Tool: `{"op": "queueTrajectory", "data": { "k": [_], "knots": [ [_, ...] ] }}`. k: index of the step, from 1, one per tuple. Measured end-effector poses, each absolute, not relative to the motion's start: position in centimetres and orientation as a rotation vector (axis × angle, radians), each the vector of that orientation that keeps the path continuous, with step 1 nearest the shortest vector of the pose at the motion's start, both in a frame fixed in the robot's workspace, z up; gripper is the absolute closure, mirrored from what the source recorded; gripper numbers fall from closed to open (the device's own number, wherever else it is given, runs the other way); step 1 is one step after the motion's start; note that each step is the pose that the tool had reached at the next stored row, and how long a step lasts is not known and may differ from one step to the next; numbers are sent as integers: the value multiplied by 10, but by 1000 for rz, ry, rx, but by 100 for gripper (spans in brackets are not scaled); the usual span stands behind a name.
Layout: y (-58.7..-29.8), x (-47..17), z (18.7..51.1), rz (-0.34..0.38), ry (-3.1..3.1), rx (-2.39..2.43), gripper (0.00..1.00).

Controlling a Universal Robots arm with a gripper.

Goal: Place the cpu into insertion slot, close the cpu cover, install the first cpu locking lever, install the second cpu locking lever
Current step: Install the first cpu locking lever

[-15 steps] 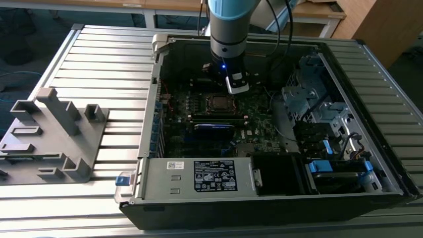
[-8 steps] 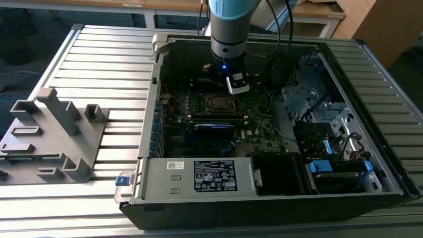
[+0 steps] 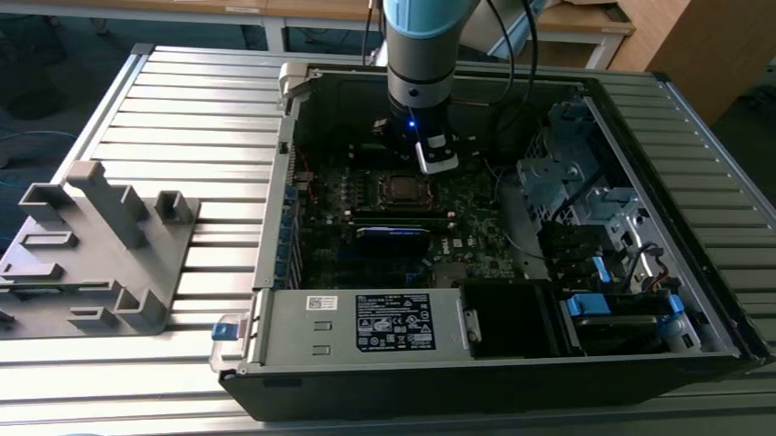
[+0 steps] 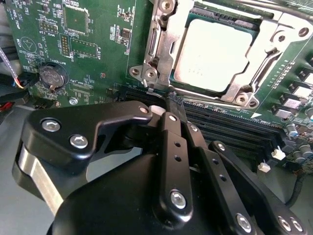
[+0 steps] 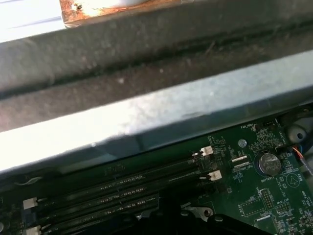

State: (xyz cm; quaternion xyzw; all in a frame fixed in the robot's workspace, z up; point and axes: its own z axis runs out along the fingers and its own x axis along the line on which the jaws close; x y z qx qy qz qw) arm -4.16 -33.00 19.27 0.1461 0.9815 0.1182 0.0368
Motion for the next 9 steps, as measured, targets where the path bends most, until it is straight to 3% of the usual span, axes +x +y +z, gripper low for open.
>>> {"op": "queueTrajectory", "data": {
  "k": [9],
  "knots": [
    [-330, -42, 196, 389, 3012, 452, 89]
  ]
}}
